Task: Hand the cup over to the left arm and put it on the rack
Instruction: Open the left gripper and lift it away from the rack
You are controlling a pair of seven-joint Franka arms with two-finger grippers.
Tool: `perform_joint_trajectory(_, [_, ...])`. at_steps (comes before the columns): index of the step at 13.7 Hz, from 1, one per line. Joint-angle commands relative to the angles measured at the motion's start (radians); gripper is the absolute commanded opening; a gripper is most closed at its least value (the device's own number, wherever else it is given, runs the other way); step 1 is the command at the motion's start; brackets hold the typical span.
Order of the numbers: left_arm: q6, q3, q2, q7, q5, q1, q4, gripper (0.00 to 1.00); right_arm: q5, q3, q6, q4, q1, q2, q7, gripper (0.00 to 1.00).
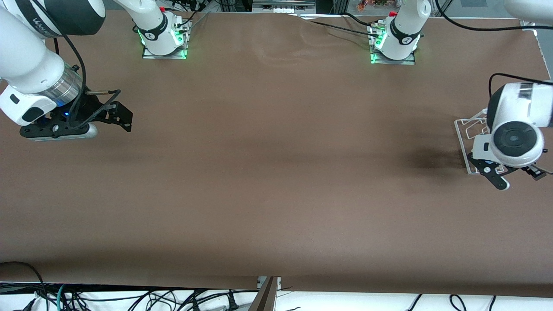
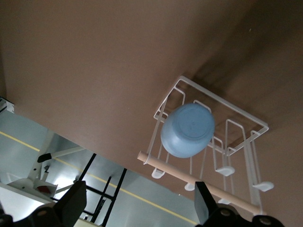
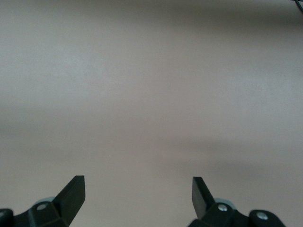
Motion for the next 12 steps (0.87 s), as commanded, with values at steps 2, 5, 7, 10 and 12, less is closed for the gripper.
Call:
perform_joint_trajectory(2, [-0.013, -0.006, -0.069, -0.16, -0.212, 0.001, 0.05, 1.0, -0.006, -0.001, -0.006, 0.021, 0.022, 0.007, 0.0, 1.0])
perform_joint_trajectory(5, [-0.058, -0.002, -0.106, -0.324, -0.402, -0.003, 0.075, 1.0, -0.007, -0.001, -0.006, 0.021, 0.022, 0.007, -0.001, 1.0])
perform_joint_trajectory(7, [-0.106, -0.002, -0.106, -0.453, -0.527, -0.006, 0.135, 1.0, -0.007, -0.001, -0.006, 0.021, 0.022, 0.007, -0.001, 1.0])
perform_joint_trajectory(10, [-0.146, -0.002, -0.155, -0.614, -0.594, -0.034, 0.162, 1.0, -0.007, -0.001, -0.006, 0.021, 0.022, 0.007, -0.001, 1.0])
perform_joint_trajectory(12, [-0.161, 0.002, -0.18, -0.637, -0.662, -0.029, 0.161, 1.0, -0.007, -0.001, -0.006, 0.021, 0.022, 0.007, -0.001, 1.0])
